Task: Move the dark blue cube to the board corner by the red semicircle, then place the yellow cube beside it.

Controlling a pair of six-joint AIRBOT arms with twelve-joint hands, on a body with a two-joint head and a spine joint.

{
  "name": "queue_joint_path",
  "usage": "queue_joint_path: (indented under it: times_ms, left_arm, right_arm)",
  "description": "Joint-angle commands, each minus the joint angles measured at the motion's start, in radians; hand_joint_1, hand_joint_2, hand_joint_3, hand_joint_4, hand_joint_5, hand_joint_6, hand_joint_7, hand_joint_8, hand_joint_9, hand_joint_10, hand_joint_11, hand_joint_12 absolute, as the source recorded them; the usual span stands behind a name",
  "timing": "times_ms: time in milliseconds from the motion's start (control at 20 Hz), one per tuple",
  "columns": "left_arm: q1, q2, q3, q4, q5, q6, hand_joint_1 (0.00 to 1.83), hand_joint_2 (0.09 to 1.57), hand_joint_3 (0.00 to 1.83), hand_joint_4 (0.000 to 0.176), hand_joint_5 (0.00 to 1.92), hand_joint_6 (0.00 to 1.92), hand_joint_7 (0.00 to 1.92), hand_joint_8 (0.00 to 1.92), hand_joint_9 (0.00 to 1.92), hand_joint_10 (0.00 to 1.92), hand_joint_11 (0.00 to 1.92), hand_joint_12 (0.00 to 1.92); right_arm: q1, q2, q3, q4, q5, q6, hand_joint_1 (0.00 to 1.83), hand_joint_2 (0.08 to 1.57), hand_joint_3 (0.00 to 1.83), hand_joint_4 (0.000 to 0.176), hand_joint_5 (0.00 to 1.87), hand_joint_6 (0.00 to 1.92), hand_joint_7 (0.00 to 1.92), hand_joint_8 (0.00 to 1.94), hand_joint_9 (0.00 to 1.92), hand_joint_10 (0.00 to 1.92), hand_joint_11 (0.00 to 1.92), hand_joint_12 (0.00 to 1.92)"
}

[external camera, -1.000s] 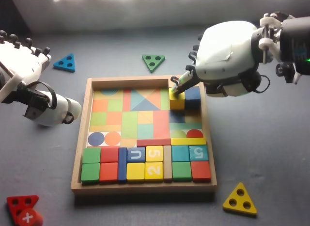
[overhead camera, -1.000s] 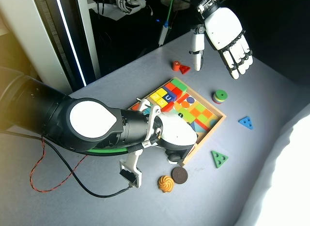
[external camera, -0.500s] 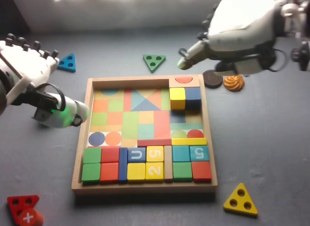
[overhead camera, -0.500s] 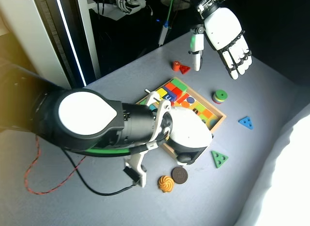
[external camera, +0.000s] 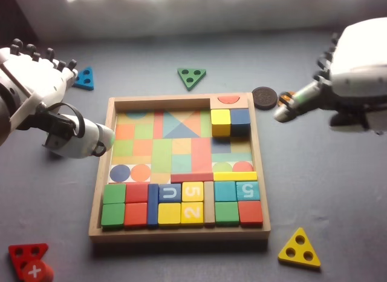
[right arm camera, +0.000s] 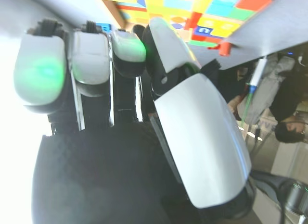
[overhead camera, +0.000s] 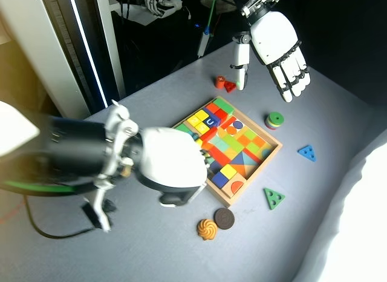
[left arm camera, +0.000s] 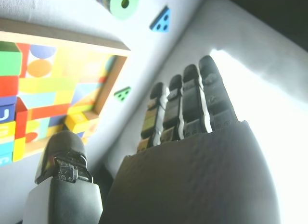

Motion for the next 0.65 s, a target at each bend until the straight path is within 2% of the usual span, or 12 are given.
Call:
queue_joint_path:
  times_ms: [0,50,150,250,450,600]
  left_arm:
    - [-0.015,0.010,0.004,0.085,-0.024,0.003,0.00,1.17,0.00,0.000,0.04,0.00,0.03,0.00,0.03,0.00,0.00,0.13]
    - [-0.017,0.010,0.004,0.085,-0.024,0.003,0.00,1.18,0.00,0.000,0.04,0.00,0.03,0.00,0.03,0.00,0.00,0.14]
    - [-0.020,0.010,0.005,0.080,-0.024,0.003,0.00,1.18,0.00,0.000,0.03,0.01,0.02,0.01,0.02,0.01,0.02,0.08]
    - [-0.026,0.010,0.007,0.078,-0.024,0.003,0.00,1.17,0.00,0.000,0.03,0.00,0.02,0.00,0.03,0.00,0.00,0.16]
    - [-0.029,0.011,0.012,0.074,-0.024,0.003,0.00,1.17,0.00,0.000,0.03,0.00,0.01,0.00,0.02,0.00,0.00,0.12]
    - [-0.029,0.011,0.013,0.073,-0.024,0.004,0.00,1.17,0.00,0.000,0.05,0.00,0.03,0.00,0.04,0.00,0.00,0.17]
  right_arm:
    - [0.002,0.021,-0.007,0.046,0.044,-0.003,1.08,1.37,0.00,0.000,0.54,0.00,1.15,1.94,1.36,1.92,1.47,1.92]
    - [-0.010,0.049,-0.025,0.062,0.080,-0.004,1.09,1.38,0.00,0.000,0.53,0.00,1.15,1.94,1.35,1.92,1.45,1.92]
    - [-0.026,0.079,-0.047,0.138,0.150,-0.084,1.08,1.38,0.00,0.000,0.51,0.00,1.17,1.94,1.37,1.92,1.49,1.92]
    - [-0.028,0.086,-0.060,0.153,0.152,-0.117,1.08,1.38,0.00,0.000,0.53,0.01,1.17,1.94,1.37,1.92,1.49,1.92]
    - [-0.033,0.086,-0.085,0.153,0.155,-0.134,1.08,1.38,0.00,0.000,0.51,0.00,1.18,1.94,1.39,1.92,1.49,1.92]
    - [-0.035,0.085,-0.093,0.153,0.189,-0.167,1.07,1.39,0.00,0.000,0.51,0.00,1.19,1.94,1.40,1.92,1.51,1.92]
